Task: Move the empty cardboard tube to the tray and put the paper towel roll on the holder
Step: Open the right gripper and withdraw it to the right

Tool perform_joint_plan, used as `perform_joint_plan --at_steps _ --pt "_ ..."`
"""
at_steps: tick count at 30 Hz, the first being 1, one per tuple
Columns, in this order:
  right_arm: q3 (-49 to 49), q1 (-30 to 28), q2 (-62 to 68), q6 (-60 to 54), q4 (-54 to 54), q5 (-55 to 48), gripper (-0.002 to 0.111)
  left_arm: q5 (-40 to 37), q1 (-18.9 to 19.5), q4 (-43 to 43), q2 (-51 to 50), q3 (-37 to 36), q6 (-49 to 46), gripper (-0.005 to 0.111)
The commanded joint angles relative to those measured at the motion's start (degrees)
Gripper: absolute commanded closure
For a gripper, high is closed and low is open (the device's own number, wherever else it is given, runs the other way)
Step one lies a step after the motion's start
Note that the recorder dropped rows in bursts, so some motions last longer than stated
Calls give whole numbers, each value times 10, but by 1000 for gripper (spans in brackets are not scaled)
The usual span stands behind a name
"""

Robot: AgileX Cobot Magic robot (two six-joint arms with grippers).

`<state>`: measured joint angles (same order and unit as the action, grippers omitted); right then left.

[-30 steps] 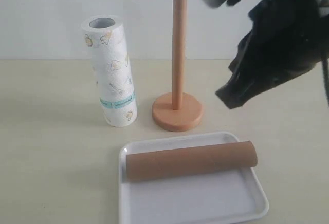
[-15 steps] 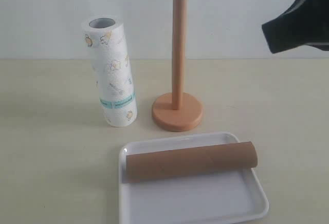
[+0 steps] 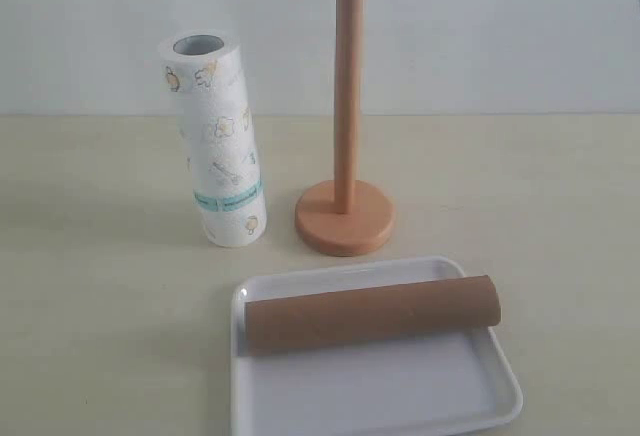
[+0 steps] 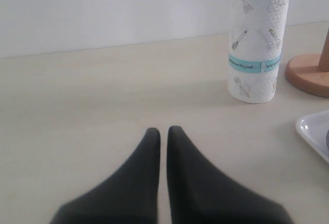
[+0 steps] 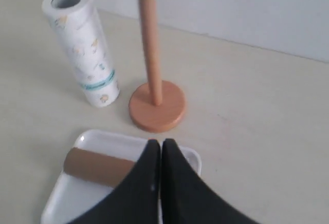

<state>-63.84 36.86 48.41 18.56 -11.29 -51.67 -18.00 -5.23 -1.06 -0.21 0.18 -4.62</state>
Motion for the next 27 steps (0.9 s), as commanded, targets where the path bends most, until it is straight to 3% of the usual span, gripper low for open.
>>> perform_joint_plan --at_steps 1,6,12,18,22,27 --pt "72 -111 -87 5 11 60 108 -1 1 -4 2 -2 -2 103" --pt "269 -214 -215 8 53 239 108 -1 1 -4 2 -2 -2 103" --pt "502 -267 -380 2 60 405 108 -1 1 -4 2 -2 -2 103" --pt "618 -343 -484 32 84 471 108 -1 1 -4 2 -2 -2 103" --pt "638 -345 -484 40 107 484 108 -1 1 -4 2 -2 -2 103" --pt "638 -345 -484 -4 110 372 108 -1 1 -4 2 -2 -2 103"
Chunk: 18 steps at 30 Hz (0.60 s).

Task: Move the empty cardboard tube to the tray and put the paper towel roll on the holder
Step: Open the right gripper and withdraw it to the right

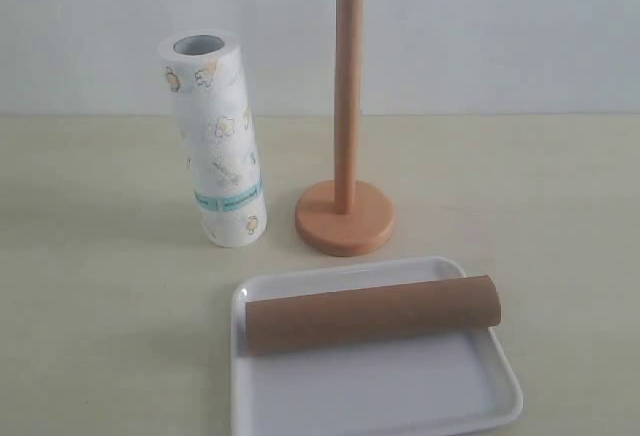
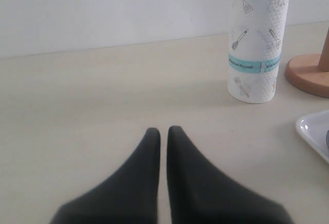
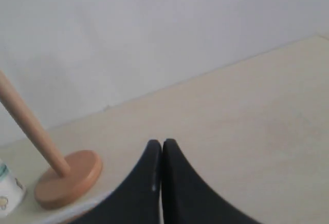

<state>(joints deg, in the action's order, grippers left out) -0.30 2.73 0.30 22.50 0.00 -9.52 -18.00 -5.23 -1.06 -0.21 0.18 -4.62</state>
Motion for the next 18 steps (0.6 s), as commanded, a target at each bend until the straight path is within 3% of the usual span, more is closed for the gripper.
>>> perform_joint_plan --at_steps 1,7,18 --pt "3 -4 -3 -68 -3 -63 108 -1 1 -4 2 -2 -2 103" --pt "3 -4 -3 -157 -4 -118 108 -1 1 -4 2 -2 -2 103" --pt "3 -4 -3 -157 -4 -118 108 -1 1 -4 2 -2 -2 103"
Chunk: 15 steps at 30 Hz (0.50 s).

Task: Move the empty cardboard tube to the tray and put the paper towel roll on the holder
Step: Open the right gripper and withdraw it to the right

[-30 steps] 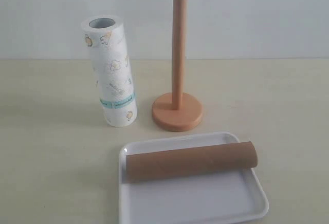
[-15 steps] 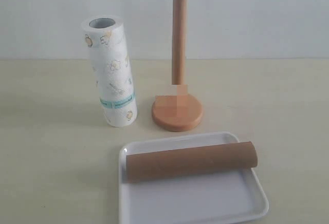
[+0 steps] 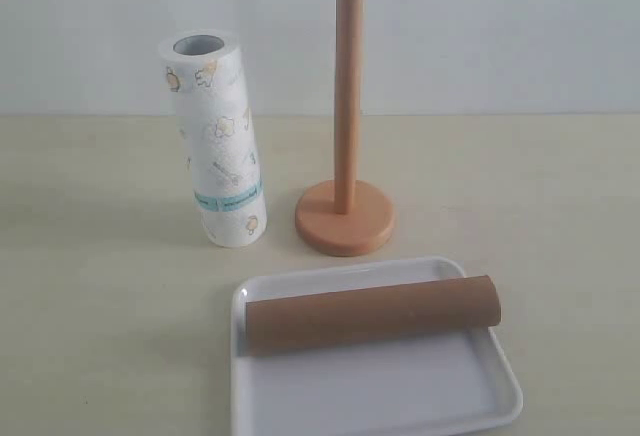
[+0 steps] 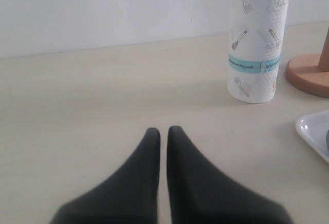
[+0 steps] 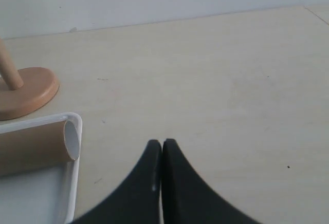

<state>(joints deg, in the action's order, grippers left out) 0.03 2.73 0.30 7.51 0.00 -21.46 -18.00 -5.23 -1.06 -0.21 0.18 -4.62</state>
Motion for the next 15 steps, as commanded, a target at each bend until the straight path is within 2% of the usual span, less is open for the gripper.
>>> perform_joint_plan --at_steps 1,12,15 --pt "0 -4 -3 -7 -4 2 108 -1 1 -4 2 -2 -2 103" --pt "0 -4 -3 -6 -4 3 108 2 1 -25 2 -1 21 103" --pt "0 -4 -3 -6 -4 3 108 20 1 -61 2 58 61 103"
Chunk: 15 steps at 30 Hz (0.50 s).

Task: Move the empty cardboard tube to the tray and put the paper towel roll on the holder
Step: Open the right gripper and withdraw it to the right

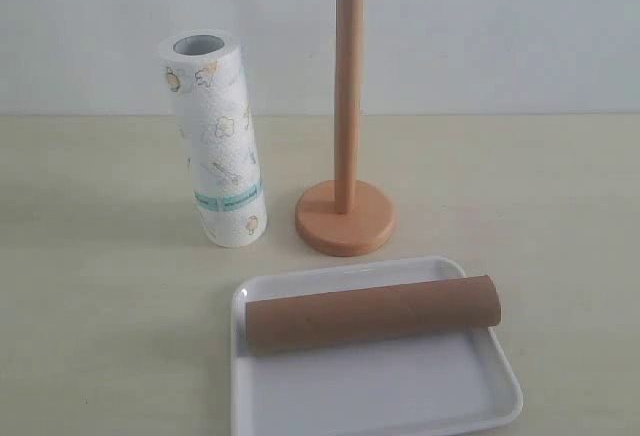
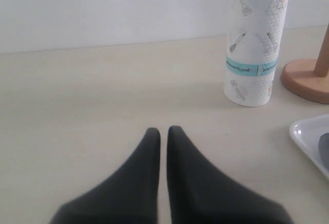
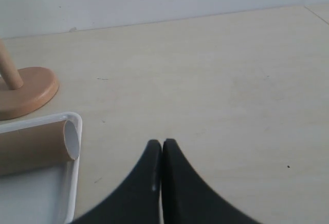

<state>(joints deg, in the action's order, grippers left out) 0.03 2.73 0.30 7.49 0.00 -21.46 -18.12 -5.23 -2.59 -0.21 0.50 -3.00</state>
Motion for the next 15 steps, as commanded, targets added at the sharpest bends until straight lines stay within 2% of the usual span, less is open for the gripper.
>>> perform_joint_plan --at_steps 1,4,8,15 --pt "0 -4 -3 -6 -4 3 108 23 1 -58 2 75 53 103" --pt "0 -4 -3 -6 -4 3 108 22 1 -100 2 139 60 103" --pt "0 -4 -3 -6 -4 3 108 23 1 -104 2 189 60 103" --pt "0 -4 -3 -6 -4 3 108 61 1 -104 2 202 60 103"
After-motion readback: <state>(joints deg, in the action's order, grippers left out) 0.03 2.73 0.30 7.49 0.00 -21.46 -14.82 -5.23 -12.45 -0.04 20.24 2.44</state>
